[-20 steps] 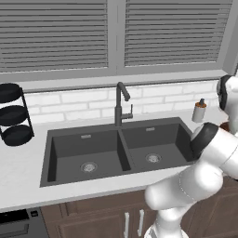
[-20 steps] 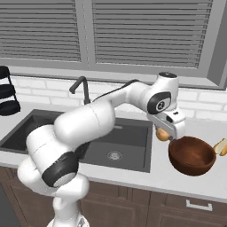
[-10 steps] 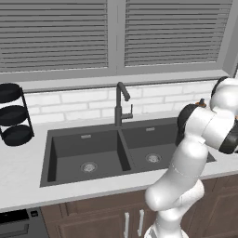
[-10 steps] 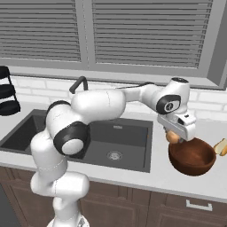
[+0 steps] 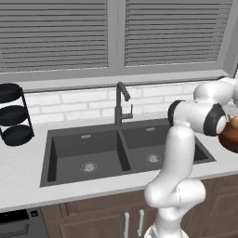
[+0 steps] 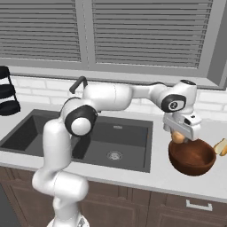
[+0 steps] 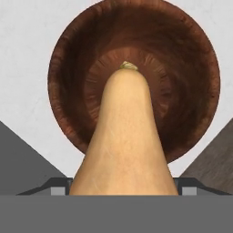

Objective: Pick the squash from the sink and place it in the bowl. Then pick the bowl and place it in the microwave. Then close the microwave door and press the start button.

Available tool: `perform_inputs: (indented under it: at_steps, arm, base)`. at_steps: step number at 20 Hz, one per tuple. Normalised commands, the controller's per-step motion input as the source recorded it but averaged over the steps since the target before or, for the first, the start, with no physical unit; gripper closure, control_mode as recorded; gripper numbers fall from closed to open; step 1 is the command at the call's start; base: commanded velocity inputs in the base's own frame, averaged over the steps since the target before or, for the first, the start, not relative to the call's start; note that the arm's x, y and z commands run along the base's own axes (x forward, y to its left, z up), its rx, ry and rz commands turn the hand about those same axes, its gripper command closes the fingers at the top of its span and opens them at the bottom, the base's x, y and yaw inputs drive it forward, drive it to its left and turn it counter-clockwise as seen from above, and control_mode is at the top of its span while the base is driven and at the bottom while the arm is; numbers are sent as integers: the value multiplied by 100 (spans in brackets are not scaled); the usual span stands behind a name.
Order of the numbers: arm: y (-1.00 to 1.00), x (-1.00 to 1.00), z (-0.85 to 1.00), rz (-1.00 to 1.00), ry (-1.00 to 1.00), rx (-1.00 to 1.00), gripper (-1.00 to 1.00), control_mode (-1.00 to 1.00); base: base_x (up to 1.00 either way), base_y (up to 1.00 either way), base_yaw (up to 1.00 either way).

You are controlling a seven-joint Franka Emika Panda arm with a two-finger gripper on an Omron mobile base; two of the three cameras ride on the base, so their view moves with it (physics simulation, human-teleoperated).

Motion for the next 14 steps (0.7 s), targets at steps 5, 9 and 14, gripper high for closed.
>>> perform_inputs:
  at_steps: [5,9,14]
  arm:
    - [-20,12,-16,0,0,2,100,-100]
    - [-5,1,-27,0,0,0,100,-100]
    - [0,0,-43,0,0,0,100,-100]
  base:
    - [0,0,0]
    - [0,0,0]
    - [0,0,0]
